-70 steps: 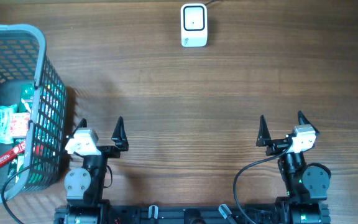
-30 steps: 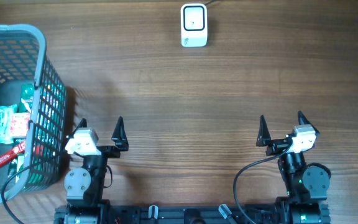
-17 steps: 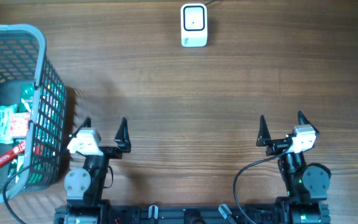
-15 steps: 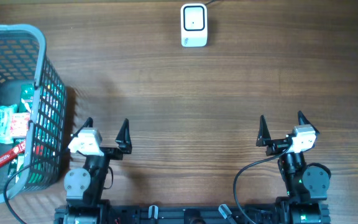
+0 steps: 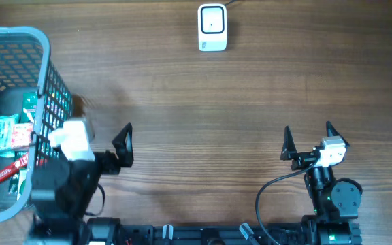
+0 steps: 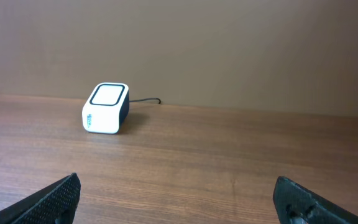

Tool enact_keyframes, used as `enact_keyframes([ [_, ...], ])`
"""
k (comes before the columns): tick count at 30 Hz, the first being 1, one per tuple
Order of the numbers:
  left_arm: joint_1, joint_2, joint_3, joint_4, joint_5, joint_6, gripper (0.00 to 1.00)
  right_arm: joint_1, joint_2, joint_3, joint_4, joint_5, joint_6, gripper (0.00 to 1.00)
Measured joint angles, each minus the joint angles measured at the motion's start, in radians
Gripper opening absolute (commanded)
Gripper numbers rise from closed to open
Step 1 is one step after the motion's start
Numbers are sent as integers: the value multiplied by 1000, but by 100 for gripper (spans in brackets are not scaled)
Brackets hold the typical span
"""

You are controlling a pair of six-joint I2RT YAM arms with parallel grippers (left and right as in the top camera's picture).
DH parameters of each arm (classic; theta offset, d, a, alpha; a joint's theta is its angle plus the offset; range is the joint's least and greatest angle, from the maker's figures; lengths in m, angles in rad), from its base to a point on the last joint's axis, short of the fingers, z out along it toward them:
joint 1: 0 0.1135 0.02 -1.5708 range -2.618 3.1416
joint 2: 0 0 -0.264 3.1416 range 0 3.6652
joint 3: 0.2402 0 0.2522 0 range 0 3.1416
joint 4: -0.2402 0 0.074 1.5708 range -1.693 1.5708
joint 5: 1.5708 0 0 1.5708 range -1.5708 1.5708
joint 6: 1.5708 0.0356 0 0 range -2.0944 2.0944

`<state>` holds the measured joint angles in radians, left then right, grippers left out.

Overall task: Scan the item barcode
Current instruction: 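Reach the left gripper into the basket and grasp the green-lidded jar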

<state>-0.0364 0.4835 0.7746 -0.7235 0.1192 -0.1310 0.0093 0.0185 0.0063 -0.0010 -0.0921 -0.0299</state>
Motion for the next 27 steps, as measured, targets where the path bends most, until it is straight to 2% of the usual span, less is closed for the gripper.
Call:
enact_keyframes([
  [4,0,244,270,-195,37,0,100,0,1,0,1,0,0,100],
  [9,0,375,356,-153,121,-3,100,0,1,0,0,0,0,100],
  [12,11,424,369,-124,62,-94,100,0,1,0,0,0,0,100],
  [13,37,451,402,-145,-21,-185,100,0,1,0,1,0,0,100],
  [14,58,466,435,-171,-58,-222,100,0,1,0,1,0,0,100],
  [17,189,550,642,-249,-140,-327,100,0,1,0,1,0,0,100],
  [21,372,684,895,-381,-152,-417,100,0,2,0,1,0,0,100],
  [23,440,739,956,-425,-149,-462,100,0,2,0,1,0,0,100],
  [27,677,851,993,-633,-145,-699,100,0,2,0,0,0,0,100],
])
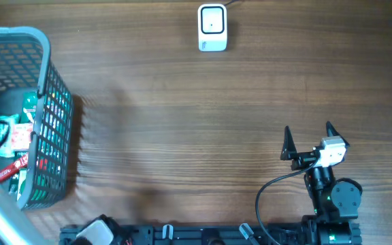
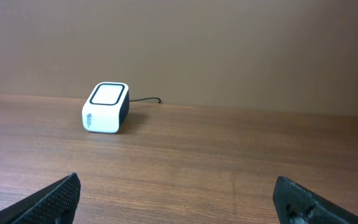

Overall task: Scan the item barcode
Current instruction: 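Reach the left gripper into the basket and grasp the green-lidded jar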

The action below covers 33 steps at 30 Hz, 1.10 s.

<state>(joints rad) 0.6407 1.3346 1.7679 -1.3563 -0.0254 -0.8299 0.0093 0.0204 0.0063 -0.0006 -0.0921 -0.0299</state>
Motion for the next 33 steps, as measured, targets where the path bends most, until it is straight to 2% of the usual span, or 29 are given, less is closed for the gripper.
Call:
enact_keyframes([
  [3,132,68,0,-128,-3,-148,100,0,0,0,0,0,0,100],
  [5,182,106,-8,-159,-3,-219,100,0,0,0,0,0,0,100],
  [10,218,160,-139,-194,-3,-399,100,0,0,0,0,0,0,100],
  [13,218,165,-224,-187,-13,-442,100,0,0,0,0,0,0,100],
  [16,218,166,-318,-114,-77,-447,100,0,0,0,0,0,0,100],
  [20,218,167,-386,-14,-107,-388,100,0,0,0,0,0,0,100],
  [33,218,181,-606,49,-125,-321,100,0,0,0,0,0,0,100],
])
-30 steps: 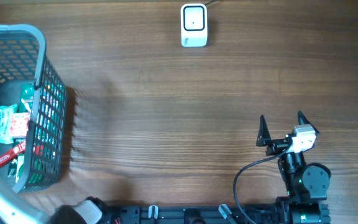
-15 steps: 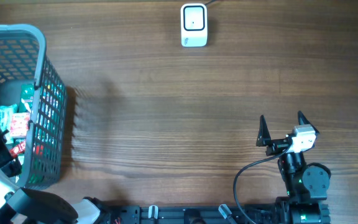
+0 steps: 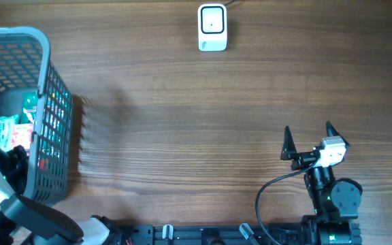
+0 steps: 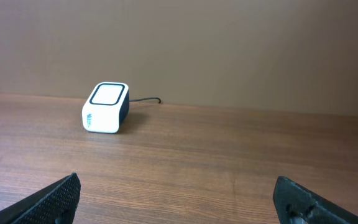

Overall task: Scan the item barcode
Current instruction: 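Reach the left gripper into the basket and grasp the green-lidded jar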

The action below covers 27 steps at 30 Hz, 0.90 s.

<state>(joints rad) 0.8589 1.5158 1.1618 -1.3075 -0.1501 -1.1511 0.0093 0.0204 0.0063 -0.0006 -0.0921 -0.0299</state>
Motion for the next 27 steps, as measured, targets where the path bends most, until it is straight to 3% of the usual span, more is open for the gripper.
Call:
enact_keyframes([
  [9,0,4,-164,154,-7,44,99,0,0,0,0,0,0,100],
  [16,0,5,-244,248,-10,116,58,0,0,0,0,0,0,100],
  [27,0,0,-244,289,-9,211,56,0,0,0,0,0,0,100],
])
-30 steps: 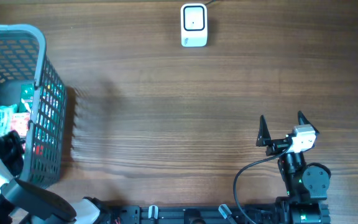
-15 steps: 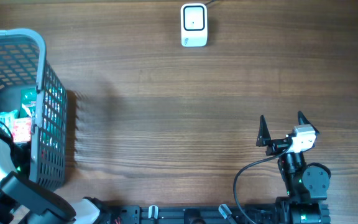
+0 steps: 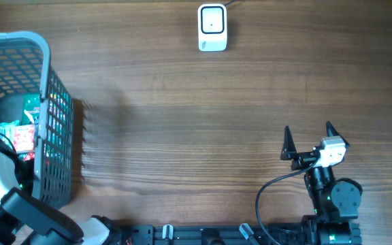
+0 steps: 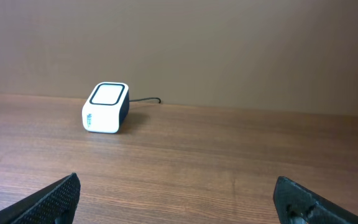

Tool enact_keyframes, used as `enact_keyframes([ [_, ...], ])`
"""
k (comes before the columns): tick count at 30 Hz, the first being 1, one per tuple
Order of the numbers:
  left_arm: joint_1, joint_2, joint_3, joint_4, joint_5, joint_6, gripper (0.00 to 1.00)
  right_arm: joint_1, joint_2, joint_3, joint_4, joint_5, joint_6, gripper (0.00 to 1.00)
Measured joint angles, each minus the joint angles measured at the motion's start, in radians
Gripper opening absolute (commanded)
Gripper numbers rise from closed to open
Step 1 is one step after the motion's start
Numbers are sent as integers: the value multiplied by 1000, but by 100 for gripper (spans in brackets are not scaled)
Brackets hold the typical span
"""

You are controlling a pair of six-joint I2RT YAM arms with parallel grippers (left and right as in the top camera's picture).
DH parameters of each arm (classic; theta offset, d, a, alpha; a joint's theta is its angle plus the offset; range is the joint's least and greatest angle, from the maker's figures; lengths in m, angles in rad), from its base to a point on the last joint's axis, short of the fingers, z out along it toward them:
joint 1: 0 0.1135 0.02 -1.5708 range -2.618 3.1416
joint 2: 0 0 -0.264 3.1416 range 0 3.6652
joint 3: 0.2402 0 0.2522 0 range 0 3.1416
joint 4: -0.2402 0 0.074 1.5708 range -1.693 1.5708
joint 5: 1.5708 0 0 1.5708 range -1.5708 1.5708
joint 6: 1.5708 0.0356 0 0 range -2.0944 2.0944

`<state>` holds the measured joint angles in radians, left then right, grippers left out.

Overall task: Scan the item barcode
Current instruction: 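Reach the left gripper into the basket and grasp the green-lidded jar, then carry the jar with the left gripper toward the white scanner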

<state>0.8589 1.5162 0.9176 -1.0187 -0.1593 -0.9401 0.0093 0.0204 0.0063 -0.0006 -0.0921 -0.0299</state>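
Observation:
The white barcode scanner [image 3: 212, 27] stands at the far middle of the table; the right wrist view shows the scanner [image 4: 105, 108] ahead and to the left, its cable trailing behind. A grey mesh basket [image 3: 53, 146] at the left holds a green packet [image 3: 31, 105], red-and-white packets [image 3: 19, 136] and a dark round item [image 3: 7, 105]. My left arm reaches into the basket's near end, and its fingers are hidden there. My right gripper [image 3: 308, 131] rests open at the near right with nothing between its fingers; in the wrist view the right gripper [image 4: 176, 186] spans bare wood.
Wooden tabletop [image 3: 196, 122] lies between the basket and the right arm. A black cable [image 3: 267, 197] loops beside the right arm's base.
My left arm has shifted slightly inside the basket's near end, and the basket's near corner has moved a little. The right arm and scanner have not moved.
My left gripper stood open over the table just right of the basket. Then the arm was at the left edge over the basket. Then it reached into the basket's near end, where it remains. The right gripper has stayed open and still.

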Motion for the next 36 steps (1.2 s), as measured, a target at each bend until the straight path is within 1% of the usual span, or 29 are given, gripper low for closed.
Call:
enact_keyframes([
  [7,1,-2,3,13,14,30,56,0,0,0,0,0,0,100],
  [11,1,-9,47,3,71,69,57,0,0,0,0,0,0,100],
  [15,1,-92,168,-36,134,83,59,0,0,0,0,0,0,100],
  [20,1,-205,299,-46,203,90,60,0,0,0,0,0,0,100],
  [24,1,-229,406,-47,276,91,61,0,0,0,0,0,0,100],
  [28,1,-234,569,-56,422,110,61,0,0,0,0,0,0,100],
  [30,-4,-235,660,-55,520,129,61,0,0,0,0,0,0,100],
  [32,-35,-241,746,-54,600,150,62,0,0,0,0,0,0,100],
  [34,-119,-257,801,-48,652,165,63,0,0,0,0,0,0,100],
  [36,-229,-266,815,-19,663,174,64,0,0,0,0,0,0,100],
])
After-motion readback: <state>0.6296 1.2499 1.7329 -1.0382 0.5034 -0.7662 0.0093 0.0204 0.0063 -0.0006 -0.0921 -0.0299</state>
